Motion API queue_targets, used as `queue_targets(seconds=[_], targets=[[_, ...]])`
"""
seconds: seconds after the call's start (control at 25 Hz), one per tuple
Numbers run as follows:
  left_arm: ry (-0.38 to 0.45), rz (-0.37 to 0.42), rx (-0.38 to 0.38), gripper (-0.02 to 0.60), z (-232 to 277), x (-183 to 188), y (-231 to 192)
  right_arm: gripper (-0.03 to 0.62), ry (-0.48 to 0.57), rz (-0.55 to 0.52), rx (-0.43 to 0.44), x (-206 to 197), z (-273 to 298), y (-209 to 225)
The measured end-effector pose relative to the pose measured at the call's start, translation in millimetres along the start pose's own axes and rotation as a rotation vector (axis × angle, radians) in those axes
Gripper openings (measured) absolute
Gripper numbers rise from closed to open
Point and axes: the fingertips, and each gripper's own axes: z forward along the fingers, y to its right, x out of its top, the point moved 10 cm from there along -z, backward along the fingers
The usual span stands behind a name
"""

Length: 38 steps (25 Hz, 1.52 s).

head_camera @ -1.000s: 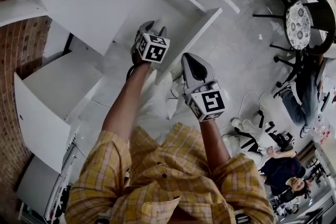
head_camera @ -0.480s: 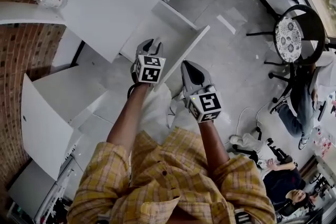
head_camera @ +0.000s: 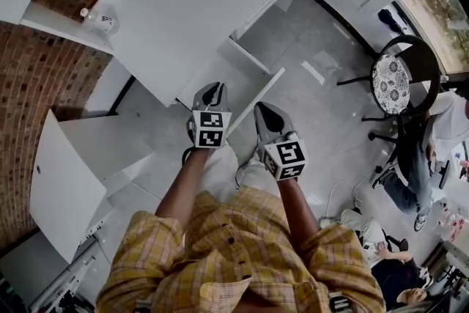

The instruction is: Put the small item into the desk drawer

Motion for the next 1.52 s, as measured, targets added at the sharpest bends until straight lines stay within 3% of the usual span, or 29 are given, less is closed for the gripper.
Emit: queue_targets(seconds=[0.12,0.56,1.0,1.52], targets=[[0.069,0.000,0.022,0.004,-23,16,6,-0.002,0.022,-0.013,0.000,14,-9,-2],[0.241,-0.038,0.043,0.003,-93,65,17,-0.002,0.127,-0.047,0.020,69,-31,-21],[0.402,0.011,0.035,0.003,-145,108,15,-0.002,0.217,-0.087,0.052,117,-39,-40],[0.498,0.000,0.028,0.003,-173,124,21,-0.002,0.268,-0.106,0.038,138,-47,-42]])
